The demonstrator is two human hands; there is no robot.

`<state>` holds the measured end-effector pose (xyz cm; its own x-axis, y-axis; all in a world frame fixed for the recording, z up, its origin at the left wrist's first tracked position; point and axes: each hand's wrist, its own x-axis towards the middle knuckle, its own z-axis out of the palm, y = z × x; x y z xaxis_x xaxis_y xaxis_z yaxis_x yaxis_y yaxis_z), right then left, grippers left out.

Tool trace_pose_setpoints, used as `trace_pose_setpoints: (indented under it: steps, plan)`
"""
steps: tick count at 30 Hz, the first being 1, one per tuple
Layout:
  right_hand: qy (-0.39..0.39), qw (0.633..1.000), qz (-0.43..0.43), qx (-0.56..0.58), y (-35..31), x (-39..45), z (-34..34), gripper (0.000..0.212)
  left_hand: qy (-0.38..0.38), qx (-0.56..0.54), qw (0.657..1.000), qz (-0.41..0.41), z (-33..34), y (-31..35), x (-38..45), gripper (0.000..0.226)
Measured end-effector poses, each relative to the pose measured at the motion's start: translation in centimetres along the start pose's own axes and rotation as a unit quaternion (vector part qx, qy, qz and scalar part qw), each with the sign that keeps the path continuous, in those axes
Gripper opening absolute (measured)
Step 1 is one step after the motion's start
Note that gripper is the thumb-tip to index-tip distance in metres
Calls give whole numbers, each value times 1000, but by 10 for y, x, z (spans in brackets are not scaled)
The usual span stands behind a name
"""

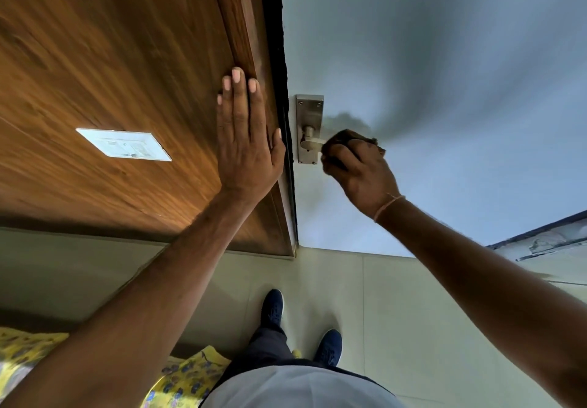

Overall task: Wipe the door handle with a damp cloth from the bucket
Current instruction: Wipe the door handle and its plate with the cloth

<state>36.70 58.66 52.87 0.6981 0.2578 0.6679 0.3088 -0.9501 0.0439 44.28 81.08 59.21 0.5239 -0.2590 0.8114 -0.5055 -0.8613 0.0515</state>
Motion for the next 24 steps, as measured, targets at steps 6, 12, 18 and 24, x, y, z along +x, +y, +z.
trace_pose_setpoints:
  steps: [6, 12, 18, 24]
  plan:
    - [-4, 999, 46, 8, 0, -2, -4, 18, -4, 0, 1000, -18, -1, 7, -1, 72]
    - [-3, 999, -28, -27, -25, 23, -3, 17, -17, 1, 1000, -20, 1, 7, -8, 74]
    - [-11, 997, 78, 1, 12, -18, -25, 20, -16, -8, 1000, -25, 5, 10, -10, 77]
    - [-27, 999, -5, -31, -23, 19, -8, 11, -20, -12, 999, -25, 2, 9, -11, 75]
